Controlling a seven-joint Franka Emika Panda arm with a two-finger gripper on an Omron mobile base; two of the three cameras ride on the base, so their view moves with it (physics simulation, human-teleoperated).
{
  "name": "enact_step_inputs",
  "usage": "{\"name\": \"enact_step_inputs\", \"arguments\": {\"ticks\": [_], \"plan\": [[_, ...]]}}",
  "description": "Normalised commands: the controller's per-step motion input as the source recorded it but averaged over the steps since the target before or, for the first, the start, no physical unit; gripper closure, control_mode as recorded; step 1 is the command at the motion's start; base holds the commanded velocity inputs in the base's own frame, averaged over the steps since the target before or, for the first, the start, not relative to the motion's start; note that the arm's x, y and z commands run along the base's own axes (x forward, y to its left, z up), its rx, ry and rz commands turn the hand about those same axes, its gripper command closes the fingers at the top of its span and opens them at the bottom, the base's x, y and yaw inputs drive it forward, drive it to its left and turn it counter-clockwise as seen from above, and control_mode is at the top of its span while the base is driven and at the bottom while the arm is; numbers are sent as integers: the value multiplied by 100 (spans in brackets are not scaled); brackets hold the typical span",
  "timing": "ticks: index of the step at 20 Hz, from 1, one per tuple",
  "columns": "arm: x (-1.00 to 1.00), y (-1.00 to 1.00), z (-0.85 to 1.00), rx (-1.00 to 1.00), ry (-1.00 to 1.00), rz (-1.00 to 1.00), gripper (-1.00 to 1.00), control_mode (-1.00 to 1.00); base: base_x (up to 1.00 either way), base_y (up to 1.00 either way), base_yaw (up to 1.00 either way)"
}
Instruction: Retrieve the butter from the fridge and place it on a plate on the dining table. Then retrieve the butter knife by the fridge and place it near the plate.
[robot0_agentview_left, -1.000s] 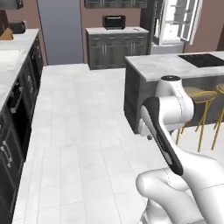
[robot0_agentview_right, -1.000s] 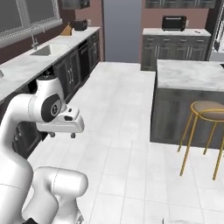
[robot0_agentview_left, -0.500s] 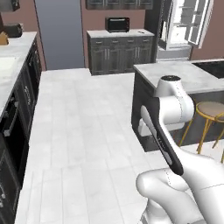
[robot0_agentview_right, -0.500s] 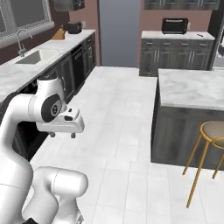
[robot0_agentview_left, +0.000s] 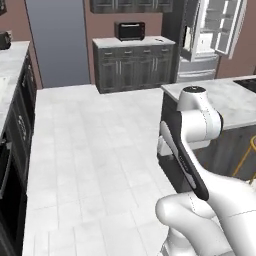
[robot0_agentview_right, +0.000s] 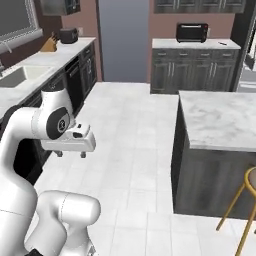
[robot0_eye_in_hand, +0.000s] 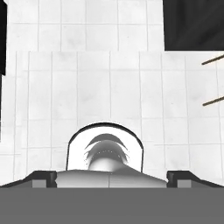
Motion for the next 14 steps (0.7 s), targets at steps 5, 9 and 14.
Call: {"name": "enact_step_inputs", "arguments": {"ticks": [5,9,14], "plan": [[0,0,0,0,0,0,-100,100,100,63,-24],[0,0,0,0,0,0,-100,100,100,76,-28],[0,0,0,0,0,0,-100,100,100,70,-26]]}}
